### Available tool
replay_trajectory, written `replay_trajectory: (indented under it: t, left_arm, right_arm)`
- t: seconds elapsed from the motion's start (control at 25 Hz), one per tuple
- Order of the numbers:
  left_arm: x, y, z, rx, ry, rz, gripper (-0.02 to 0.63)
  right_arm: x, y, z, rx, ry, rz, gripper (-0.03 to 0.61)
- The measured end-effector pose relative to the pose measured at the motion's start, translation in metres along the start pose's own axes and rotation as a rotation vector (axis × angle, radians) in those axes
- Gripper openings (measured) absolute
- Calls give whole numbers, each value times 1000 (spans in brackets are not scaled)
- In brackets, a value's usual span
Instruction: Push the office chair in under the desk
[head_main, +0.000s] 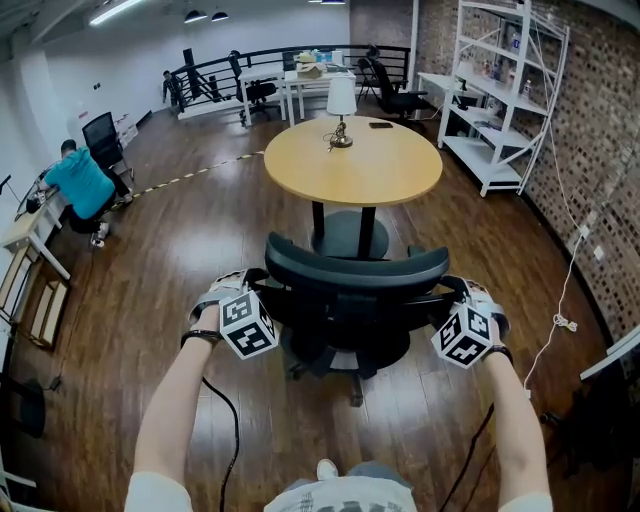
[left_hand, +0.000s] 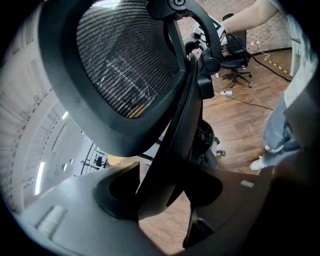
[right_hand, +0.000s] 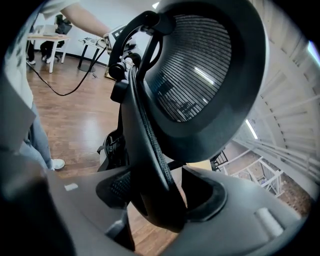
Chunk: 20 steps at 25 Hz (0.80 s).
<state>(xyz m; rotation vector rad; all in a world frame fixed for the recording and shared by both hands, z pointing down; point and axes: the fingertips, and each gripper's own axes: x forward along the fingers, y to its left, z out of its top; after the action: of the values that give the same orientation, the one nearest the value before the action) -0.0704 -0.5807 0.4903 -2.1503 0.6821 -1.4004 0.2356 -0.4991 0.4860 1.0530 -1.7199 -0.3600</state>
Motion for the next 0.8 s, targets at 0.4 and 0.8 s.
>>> replay_trajectory:
  t: [0.4,0.8]
  left_arm:
    - [52,50,17,12,-25,9,270]
    - [111,102,35,0,-26,25,270]
  right_arm:
    - [49,-51,-6,11,4,-31,267]
    - [106,-109,-13,5,-12,-56,268]
